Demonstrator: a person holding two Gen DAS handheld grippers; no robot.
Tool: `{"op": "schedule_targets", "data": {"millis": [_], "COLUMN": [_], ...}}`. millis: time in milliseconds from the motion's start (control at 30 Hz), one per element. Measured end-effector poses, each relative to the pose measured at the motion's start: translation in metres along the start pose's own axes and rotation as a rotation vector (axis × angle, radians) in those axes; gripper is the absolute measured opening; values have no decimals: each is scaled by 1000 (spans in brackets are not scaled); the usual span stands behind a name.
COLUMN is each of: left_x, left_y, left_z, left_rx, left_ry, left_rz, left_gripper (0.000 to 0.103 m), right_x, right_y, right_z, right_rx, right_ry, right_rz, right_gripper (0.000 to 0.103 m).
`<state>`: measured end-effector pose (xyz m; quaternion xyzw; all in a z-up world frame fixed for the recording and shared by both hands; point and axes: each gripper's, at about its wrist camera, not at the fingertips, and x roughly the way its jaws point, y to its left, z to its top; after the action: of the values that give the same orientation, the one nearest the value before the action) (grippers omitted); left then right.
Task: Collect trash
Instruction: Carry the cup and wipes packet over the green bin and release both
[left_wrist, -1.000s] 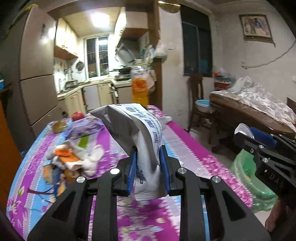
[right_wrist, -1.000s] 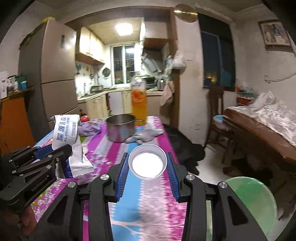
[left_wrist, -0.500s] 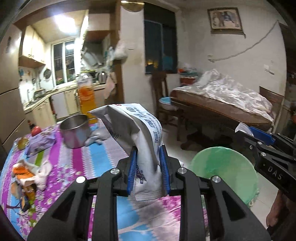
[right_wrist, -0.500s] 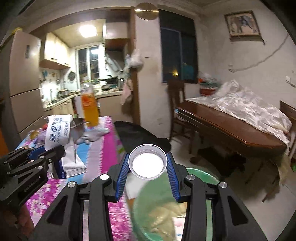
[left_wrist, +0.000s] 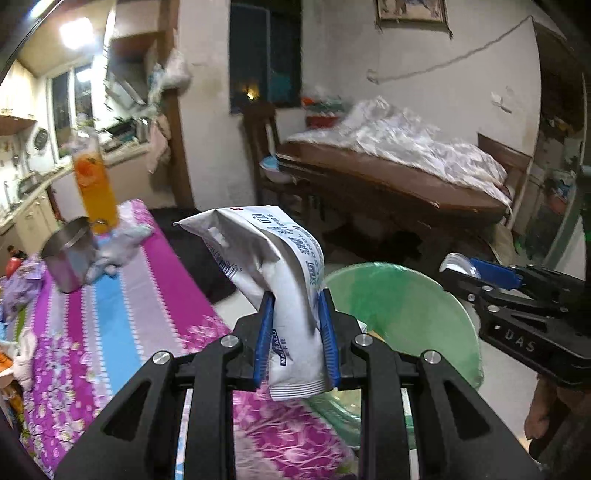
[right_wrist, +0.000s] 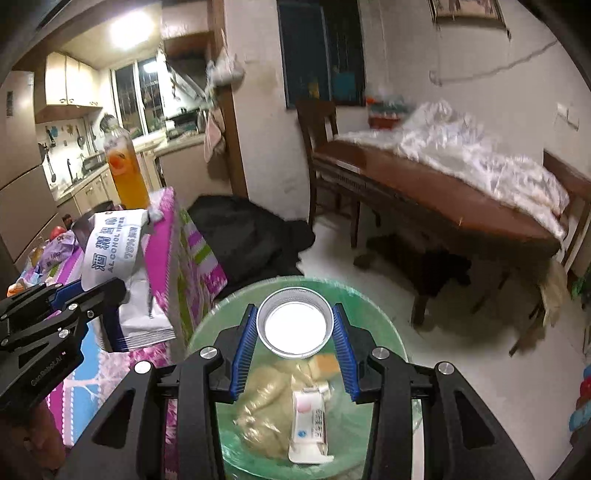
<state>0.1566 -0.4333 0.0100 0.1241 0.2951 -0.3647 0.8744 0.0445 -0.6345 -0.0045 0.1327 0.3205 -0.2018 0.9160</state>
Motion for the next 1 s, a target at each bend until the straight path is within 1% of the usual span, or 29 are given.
{"op": "schedule_targets", "data": {"millis": [100, 200, 467, 567, 733, 1000], "left_x": [18, 38, 79, 90, 98, 100], "left_y": [-10, -18, -35, -36, -38, -41], "left_z": [1, 1, -5, -7, -7, -3], "left_rx": [18, 36, 92, 94, 103, 105], "left_ry": [61, 129, 284, 337, 383, 394], "left_rz": [-45, -83, -135, -150, -158, -150], "left_gripper": [23, 23, 23, 23, 23, 23], "right_x": [21, 36, 67, 81, 92, 98], "right_y": [-15, -28, -45, -49, -51, -49], "right_z": [-2, -7, -21, -23, -28, -33], "right_rx": [24, 34, 29, 19, 17, 14], "right_ry": [65, 113, 223, 263, 292, 294], "right_rz": [7, 4, -10, -13, -16, -12], "right_gripper": [41, 41, 41, 41, 41, 41]}}
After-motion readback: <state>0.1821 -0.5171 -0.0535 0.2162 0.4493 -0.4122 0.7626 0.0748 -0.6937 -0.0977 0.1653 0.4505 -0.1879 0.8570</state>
